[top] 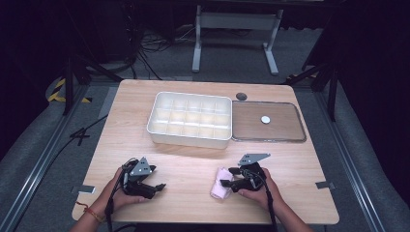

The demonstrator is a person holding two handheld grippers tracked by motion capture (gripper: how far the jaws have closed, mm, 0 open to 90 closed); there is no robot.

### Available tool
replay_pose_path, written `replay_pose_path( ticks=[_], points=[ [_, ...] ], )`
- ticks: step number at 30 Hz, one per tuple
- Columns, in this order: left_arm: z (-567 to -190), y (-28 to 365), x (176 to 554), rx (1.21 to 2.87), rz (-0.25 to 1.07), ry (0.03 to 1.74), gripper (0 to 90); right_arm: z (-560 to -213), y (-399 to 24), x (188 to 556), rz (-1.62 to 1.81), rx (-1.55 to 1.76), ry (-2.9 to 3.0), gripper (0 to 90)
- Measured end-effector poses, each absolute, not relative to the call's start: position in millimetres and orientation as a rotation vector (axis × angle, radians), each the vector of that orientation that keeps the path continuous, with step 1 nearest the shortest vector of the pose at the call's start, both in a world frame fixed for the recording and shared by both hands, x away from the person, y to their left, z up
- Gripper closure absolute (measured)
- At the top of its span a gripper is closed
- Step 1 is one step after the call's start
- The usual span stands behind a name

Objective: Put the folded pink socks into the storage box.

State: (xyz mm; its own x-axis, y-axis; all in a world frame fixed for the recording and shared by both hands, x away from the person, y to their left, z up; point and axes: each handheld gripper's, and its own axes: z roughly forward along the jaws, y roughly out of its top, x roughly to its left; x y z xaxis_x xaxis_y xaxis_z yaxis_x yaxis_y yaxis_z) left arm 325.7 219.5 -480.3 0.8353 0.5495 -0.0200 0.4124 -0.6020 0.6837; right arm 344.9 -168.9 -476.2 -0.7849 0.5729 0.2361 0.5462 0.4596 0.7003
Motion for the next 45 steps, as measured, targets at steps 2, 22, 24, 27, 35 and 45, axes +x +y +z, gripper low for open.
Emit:
replay_pose_path(
  ticks=[2,22,24,27,35,45],
  points=[
    [-480.2,220.2,326.1,2.303,0.258,0.693,22.9,-476.2,-169.2,345.0,1.268,1.016,2.668,41.1],
    [-482.6,220.0,327.1,2.282,0.261,0.694,19.4,-468.2,-163.6,340.5,1.268,0.849,2.753,70.3],
    [-482.7,219.9,327.2,2.281,0.261,0.695,19.2,-467.5,-163.5,339.5,1.270,0.838,2.751,70.4],
    [-482.8,219.8,327.4,2.280,0.260,0.693,19.1,-462.8,-163.5,335.8,1.268,0.796,2.727,70.5],
    [-482.6,219.4,327.6,2.284,0.265,0.698,18.6,-453.8,-167.0,333.0,1.278,0.753,2.665,70.1],
    [-482.8,218.8,328.1,2.283,0.262,0.696,18.1,-445.6,-174.7,332.8,1.269,0.732,2.595,69.8]
  ],
)
